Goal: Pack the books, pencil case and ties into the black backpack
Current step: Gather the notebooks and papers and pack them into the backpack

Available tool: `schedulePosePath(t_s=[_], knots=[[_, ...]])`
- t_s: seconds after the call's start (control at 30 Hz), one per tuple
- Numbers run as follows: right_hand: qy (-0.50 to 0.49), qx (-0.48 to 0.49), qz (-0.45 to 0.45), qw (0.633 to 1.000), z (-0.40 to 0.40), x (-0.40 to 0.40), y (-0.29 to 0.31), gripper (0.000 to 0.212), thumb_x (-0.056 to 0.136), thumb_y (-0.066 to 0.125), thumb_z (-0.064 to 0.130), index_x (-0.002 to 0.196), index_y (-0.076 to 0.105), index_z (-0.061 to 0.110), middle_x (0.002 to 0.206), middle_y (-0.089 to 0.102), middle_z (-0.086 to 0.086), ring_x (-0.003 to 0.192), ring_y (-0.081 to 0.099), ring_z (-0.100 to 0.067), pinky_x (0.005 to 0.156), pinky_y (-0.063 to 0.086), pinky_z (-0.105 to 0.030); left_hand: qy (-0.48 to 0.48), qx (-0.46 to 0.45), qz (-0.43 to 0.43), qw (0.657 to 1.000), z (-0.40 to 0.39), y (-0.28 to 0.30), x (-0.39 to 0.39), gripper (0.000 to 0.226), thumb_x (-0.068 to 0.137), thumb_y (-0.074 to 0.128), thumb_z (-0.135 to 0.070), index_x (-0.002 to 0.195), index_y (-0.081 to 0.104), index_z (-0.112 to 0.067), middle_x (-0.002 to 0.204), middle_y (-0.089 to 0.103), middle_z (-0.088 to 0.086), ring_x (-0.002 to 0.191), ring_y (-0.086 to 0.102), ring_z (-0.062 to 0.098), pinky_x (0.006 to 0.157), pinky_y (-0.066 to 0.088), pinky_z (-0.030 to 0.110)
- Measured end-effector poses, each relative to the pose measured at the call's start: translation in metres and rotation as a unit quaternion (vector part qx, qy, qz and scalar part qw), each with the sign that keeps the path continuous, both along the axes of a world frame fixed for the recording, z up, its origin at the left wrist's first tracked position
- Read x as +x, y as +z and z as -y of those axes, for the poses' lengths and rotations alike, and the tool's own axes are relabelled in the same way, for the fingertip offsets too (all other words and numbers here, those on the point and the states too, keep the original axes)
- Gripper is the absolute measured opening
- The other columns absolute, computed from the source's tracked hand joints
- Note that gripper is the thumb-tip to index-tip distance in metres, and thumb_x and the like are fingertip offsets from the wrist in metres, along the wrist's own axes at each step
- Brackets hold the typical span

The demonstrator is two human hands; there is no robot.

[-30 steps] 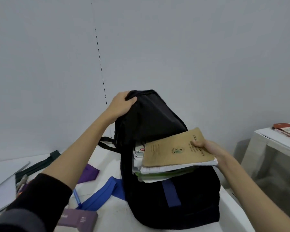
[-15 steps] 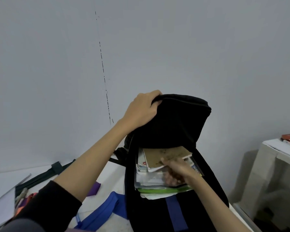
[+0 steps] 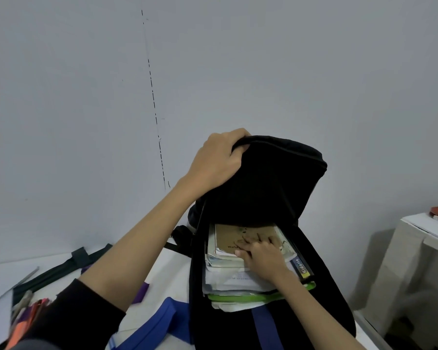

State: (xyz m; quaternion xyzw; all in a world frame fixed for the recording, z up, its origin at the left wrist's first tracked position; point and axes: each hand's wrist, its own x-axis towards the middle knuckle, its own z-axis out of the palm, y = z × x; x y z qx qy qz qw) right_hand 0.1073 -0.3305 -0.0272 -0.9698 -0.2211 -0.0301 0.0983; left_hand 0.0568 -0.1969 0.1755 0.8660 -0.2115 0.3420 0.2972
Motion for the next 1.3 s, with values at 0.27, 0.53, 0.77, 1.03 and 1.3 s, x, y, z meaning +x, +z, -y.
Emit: schedulePosePath(t_s=[0.27,0.53,0.77,1.03,1.3], knots=[[-0.006,0.072,0.040,0.997,0.005,0.006,0.005,0.072,0.080,0.027,0.074,0.134,0.050,0.032,0.143,0.045,0.013,0.138,0.030,-0.014,0.116,0.012,-0.039,-0.016,0.003,-0.005,1.000,-0.006,-0.003,0.003,0.023,0.090,0.044,-0.024,0.097,0.065,-0.021,0.083,0.067,-0.008,0.082,0.062,0.014,0.077,0.051,0.043],[0.018,-0.024,0.004,1.000,0.042,0.006,0.004,0.046,0.095,0.045,0.035,0.138,0.036,0.048,0.152,0.024,0.025,0.145,0.009,-0.005,0.116,-0.008,-0.043,-0.023,-0.005,0.002,1.000,-0.009,0.000,0.014,0.022,0.088,0.045,-0.023,0.096,0.066,-0.021,0.082,0.067,-0.009,0.083,0.061,0.014,0.077,0.050,0.043],[0.010,-0.002,-0.032,0.999,0.040,0.013,0.016,0.050,0.090,0.055,0.035,0.137,0.041,0.044,0.151,0.031,0.017,0.145,0.013,-0.007,0.116,-0.008,-0.043,-0.022,-0.007,0.010,1.000,-0.005,0.000,0.018,0.021,0.089,0.046,-0.020,0.095,0.066,-0.021,0.083,0.067,-0.008,0.084,0.061,0.014,0.078,0.050,0.043],[0.009,-0.032,-0.045,0.998,-0.001,0.009,0.005,0.048,0.100,0.031,0.033,0.148,0.028,0.025,0.158,0.016,0.005,0.147,0.008,-0.021,0.117,-0.003,-0.046,-0.029,-0.014,0.000,0.999,-0.007,-0.002,0.018,0.021,0.089,0.046,-0.021,0.096,0.067,-0.020,0.084,0.068,-0.009,0.087,0.061,0.013,0.080,0.050,0.042],[0.007,0.005,-0.007,1.000,-0.006,-0.001,0.011,0.042,0.100,0.036,0.036,0.136,0.047,0.020,0.142,0.047,-0.003,0.135,0.036,-0.023,0.115,0.012,-0.042,-0.014,0.002,-0.021,1.000,-0.007,-0.008,0.016,0.022,0.092,0.046,-0.020,0.098,0.067,-0.017,0.086,0.068,-0.004,0.085,0.062,0.015,0.080,0.050,0.045]])
